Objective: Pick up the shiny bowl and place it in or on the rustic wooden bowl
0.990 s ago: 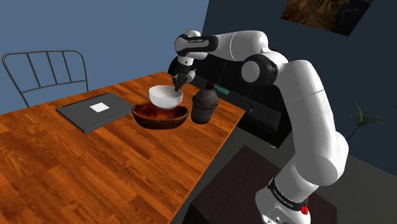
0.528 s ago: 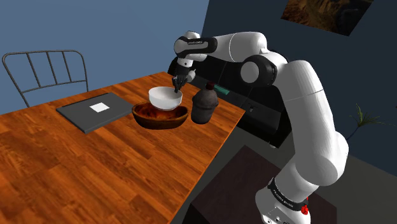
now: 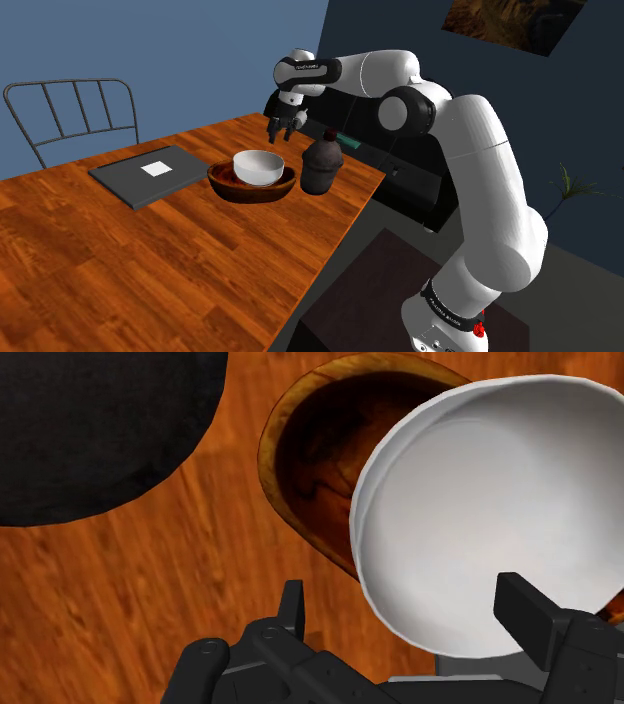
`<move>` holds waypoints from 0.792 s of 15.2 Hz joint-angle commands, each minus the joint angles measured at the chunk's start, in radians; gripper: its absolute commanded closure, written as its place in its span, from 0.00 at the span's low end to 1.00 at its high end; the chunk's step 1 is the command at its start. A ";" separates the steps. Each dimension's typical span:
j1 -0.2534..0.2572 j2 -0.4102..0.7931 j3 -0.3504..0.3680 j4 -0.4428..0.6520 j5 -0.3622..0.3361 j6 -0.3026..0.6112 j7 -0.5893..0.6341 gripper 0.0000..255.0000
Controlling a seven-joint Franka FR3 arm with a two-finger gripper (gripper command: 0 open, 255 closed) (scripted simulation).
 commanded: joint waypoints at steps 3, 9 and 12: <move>-0.009 -0.015 -0.003 0.074 -0.005 -0.089 0.006 0.00; -0.012 -0.017 -0.003 0.098 -0.006 -0.115 0.008 0.00; -0.012 -0.017 -0.003 0.098 -0.006 -0.115 0.008 0.00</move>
